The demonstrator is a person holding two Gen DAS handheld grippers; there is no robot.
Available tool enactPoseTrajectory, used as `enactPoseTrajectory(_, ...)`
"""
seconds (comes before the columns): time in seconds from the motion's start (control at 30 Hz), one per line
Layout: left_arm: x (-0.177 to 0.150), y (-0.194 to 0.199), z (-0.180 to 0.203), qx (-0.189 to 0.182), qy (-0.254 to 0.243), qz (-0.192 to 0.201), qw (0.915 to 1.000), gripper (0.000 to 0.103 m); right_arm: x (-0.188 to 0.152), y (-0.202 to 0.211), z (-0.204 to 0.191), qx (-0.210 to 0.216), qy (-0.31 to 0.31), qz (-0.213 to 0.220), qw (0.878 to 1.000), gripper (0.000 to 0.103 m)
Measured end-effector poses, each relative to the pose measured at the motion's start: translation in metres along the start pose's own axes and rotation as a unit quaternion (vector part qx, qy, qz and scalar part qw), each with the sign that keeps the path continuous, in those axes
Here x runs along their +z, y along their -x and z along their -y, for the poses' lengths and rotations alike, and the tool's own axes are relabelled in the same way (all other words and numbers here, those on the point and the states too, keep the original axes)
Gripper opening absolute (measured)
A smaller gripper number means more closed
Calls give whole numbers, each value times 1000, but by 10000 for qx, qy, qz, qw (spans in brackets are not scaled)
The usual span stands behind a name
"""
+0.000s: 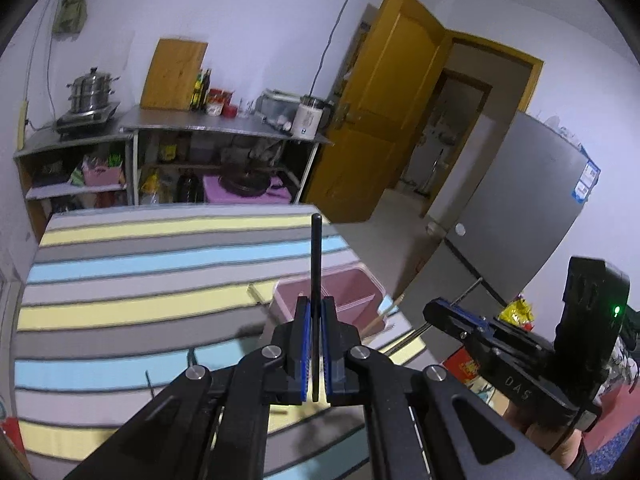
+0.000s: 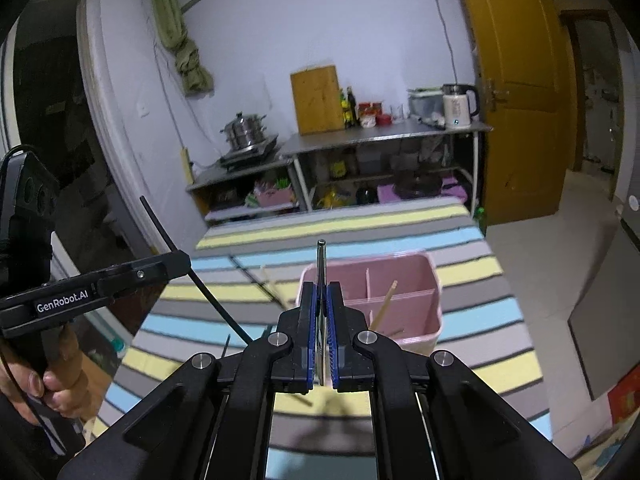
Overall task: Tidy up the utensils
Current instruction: 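Lift both held sticks and carry them over the pink caddy, then open both tools to drop the sticks into the pink caddy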
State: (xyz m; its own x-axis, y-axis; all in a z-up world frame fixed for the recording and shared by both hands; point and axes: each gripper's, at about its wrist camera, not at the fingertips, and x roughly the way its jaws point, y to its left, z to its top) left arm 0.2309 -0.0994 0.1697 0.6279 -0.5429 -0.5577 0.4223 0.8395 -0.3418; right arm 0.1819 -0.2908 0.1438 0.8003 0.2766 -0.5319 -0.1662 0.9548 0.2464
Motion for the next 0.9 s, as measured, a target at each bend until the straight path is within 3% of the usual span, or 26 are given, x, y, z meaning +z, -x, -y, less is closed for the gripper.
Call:
enactPoseTrajectory(0.33, 38, -14, 14, 61, -164, 321, 9993, 4, 28, -8, 13, -117, -91, 265, 9995, 5)
enactPoseTrajectory(0.9, 21, -85, -9, 189, -131, -211, 9995, 5, 7, -65, 29, -240, -100, -188, 9995, 5)
